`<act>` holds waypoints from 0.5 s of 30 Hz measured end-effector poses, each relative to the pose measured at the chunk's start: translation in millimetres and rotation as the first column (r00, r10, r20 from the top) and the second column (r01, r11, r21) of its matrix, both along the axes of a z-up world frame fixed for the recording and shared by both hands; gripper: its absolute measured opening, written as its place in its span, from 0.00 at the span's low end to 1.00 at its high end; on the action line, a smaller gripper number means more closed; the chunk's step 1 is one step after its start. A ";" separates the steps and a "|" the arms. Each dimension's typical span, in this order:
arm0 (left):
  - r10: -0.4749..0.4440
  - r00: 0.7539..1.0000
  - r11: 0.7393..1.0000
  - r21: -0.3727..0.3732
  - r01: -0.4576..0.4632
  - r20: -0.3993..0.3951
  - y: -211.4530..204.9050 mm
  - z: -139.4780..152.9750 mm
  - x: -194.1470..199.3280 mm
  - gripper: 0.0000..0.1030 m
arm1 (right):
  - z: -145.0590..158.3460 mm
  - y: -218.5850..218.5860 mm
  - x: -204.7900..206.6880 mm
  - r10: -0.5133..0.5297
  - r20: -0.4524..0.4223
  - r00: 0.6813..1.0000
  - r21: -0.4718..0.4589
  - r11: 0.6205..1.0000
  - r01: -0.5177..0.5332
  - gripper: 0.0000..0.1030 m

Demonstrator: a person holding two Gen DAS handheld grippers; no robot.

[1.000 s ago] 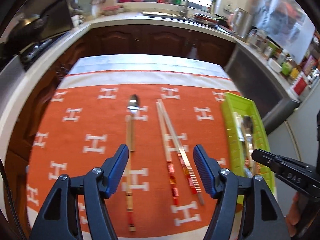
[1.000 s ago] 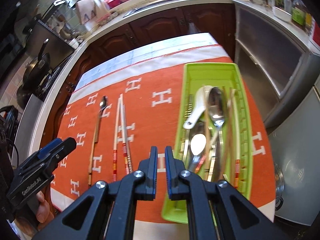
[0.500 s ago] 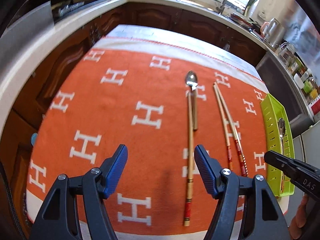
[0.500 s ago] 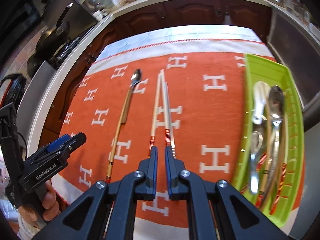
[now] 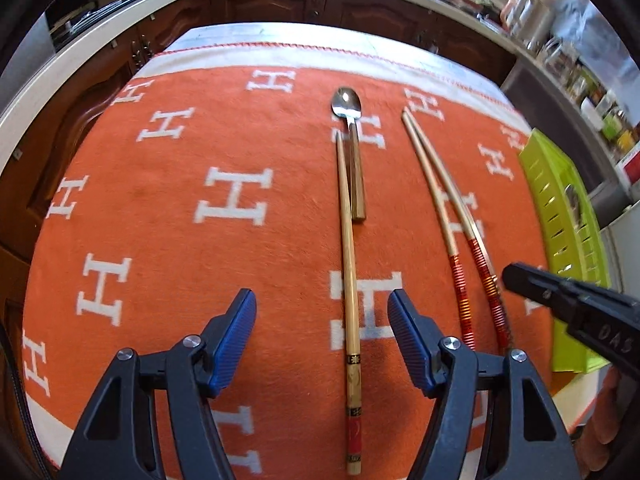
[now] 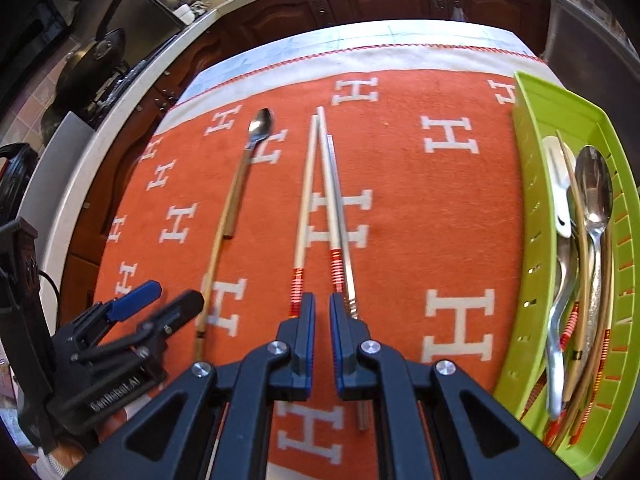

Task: Organize utensils
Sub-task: 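Grasp a metal chopstick with the right gripper while the left gripper grasps a wooden chopstick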

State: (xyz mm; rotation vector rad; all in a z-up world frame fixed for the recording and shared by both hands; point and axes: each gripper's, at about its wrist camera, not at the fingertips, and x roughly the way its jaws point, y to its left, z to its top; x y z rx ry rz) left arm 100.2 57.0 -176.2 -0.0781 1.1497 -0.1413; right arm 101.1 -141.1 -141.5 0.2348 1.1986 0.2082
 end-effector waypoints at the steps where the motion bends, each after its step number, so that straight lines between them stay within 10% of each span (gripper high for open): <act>1: 0.000 1.000 1.000 0.026 0.000 0.003 -3.2 -2.4 -0.1 0.59 | -1.4 -1.8 0.8 -0.006 -0.002 1.000 -0.002 1.000 0.006 0.07; 15: -0.005 0.999 0.993 0.116 -0.001 0.047 -11.0 -4.1 1.7 0.54 | -15.9 -0.2 13.3 0.031 -0.035 0.999 -0.055 0.998 -0.033 0.07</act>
